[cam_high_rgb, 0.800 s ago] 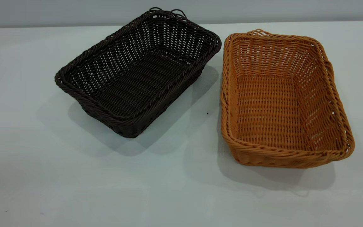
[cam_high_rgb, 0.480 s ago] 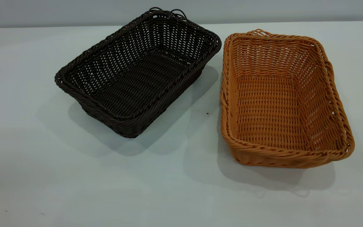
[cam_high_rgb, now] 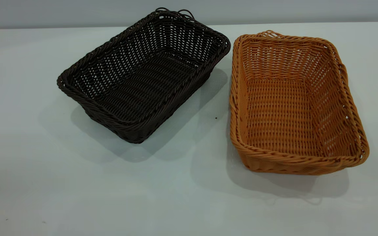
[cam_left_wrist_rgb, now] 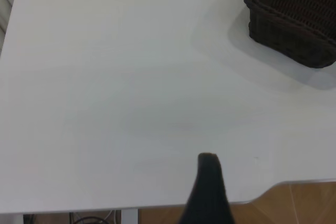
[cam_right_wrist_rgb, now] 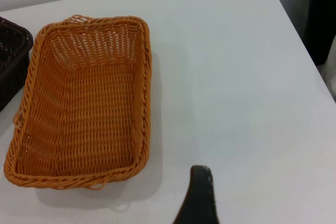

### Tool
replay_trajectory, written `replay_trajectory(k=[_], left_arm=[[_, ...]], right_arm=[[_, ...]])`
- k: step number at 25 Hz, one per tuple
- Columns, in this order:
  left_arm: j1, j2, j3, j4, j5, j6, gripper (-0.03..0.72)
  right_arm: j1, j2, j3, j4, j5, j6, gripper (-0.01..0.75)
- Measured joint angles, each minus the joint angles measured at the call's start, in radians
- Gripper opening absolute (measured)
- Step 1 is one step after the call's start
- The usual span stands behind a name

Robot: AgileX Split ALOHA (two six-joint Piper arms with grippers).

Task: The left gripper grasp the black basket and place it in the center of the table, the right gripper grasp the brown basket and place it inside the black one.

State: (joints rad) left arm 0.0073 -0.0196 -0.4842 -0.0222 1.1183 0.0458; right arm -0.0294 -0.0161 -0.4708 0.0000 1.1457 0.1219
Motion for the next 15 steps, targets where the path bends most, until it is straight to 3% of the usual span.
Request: replay_trajectory(k=[15], left_arm=[[-0.023, 0.0, 0.0, 0.0, 0.0, 0.001, 0.541]], right_arm=[[0.0, 0.0, 0.0, 0.0, 0.0, 0.0, 0.565]])
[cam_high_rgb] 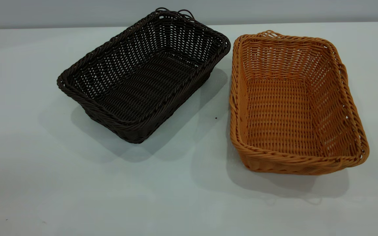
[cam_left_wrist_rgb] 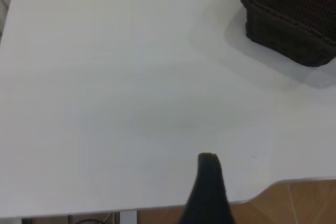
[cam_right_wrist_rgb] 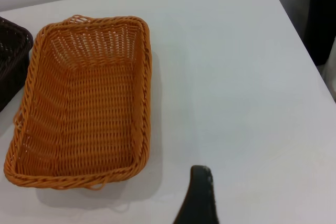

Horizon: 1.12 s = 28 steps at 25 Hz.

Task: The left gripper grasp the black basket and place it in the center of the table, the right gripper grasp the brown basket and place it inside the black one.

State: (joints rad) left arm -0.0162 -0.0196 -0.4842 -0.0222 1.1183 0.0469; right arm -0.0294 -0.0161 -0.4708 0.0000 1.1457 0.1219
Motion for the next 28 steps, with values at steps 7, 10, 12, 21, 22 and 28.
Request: replay_trajectory(k=[7, 10, 12, 21, 22, 28], left_arm=[[-0.068, 0.024, -0.026, 0.001, -0.031, -0.034, 0.541], [-0.068, 0.159, -0.092, 0.0, -0.11, -0.038, 0.541], [-0.068, 0.281, -0.13, 0.0, -0.165, -0.025, 0.541], [-0.068, 0.941, -0.299, -0.16, -0.603, 0.249, 0.541], [-0.068, 1.005, -0.331, -0.176, -0.632, 0.286, 0.541], [-0.069, 1.467, -0.548, -0.249, -0.738, 0.423, 0.541]], right_arm=[[0.0, 0.0, -0.003, 0.044, -0.015, 0.0, 0.565], [0.0, 0.0, -0.042, 0.063, -0.027, 0.0, 0.565], [0.0, 0.025, -0.074, 0.071, -0.037, 0.0, 0.565], [0.0, 0.205, -0.095, 0.075, -0.123, 0.0, 0.565], [0.0, 0.224, -0.095, 0.075, -0.137, 0.0, 0.565], [0.0, 0.348, -0.095, 0.077, -0.203, 0.0, 0.565]])
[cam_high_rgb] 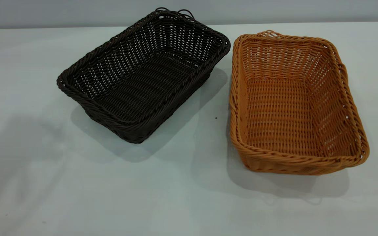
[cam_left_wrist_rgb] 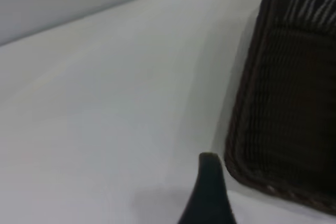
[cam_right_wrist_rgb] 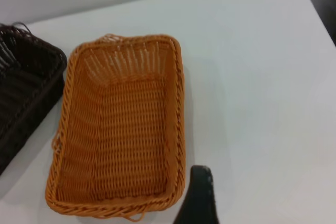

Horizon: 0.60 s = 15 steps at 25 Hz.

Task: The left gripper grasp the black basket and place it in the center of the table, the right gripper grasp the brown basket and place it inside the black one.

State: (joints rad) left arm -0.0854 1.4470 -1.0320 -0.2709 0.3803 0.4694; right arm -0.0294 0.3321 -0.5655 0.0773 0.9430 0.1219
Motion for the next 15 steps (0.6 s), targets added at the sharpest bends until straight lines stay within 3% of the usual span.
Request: replay_trajectory(k=[7, 15], left_arm=[[-0.04, 0.454, -0.295, 0.001, -0.026, 0.099, 0.541], [-0.111, 0.788, -0.59, 0.001, 0.003, 0.127, 0.541]], right_arm=[[0.0, 0.233, -0.001, 0.01, -0.092, 0.024, 0.565], [0.0, 0.532, -0.001, 0.116, -0.169, 0.012, 0.565]])
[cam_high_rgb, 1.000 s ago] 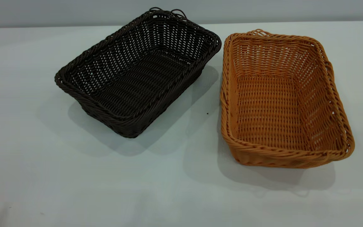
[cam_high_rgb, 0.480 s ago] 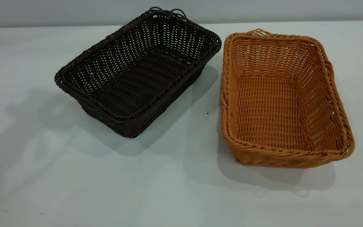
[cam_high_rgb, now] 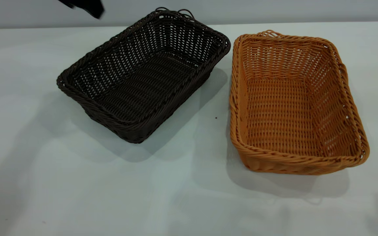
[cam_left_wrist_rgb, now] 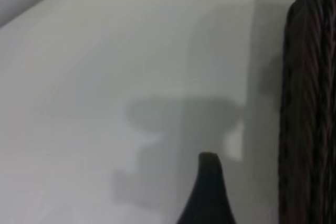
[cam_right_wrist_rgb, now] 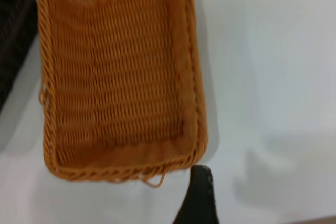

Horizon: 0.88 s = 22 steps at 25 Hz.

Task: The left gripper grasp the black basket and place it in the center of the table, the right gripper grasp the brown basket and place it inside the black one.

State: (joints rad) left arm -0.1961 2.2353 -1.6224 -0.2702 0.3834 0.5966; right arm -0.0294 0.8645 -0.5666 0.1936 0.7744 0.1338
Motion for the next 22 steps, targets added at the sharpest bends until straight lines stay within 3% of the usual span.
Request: replay_trajectory(k=[9, 16, 19, 22], left_arm=[[-0.065, 0.113, -0.064, -0.001, 0.01, 0.01, 0.541], [-0.065, 0.178, -0.066, 0.0, -0.036, 0.01, 0.535], [-0.065, 0.212, -0.066, 0.0, -0.057, 0.01, 0.481], [-0.065, 0.233, -0.066, 0.0, -0.094, 0.01, 0.328]], right_arm=[[0.011, 0.275, -0.001, 0.295, -0.048, -0.216, 0.565], [0.146, 0.463, -0.005, 0.558, -0.07, -0.344, 0.565], [0.209, 0.555, -0.005, 0.66, -0.08, -0.351, 0.565], [0.256, 0.654, -0.007, 0.771, -0.094, -0.353, 0.565]])
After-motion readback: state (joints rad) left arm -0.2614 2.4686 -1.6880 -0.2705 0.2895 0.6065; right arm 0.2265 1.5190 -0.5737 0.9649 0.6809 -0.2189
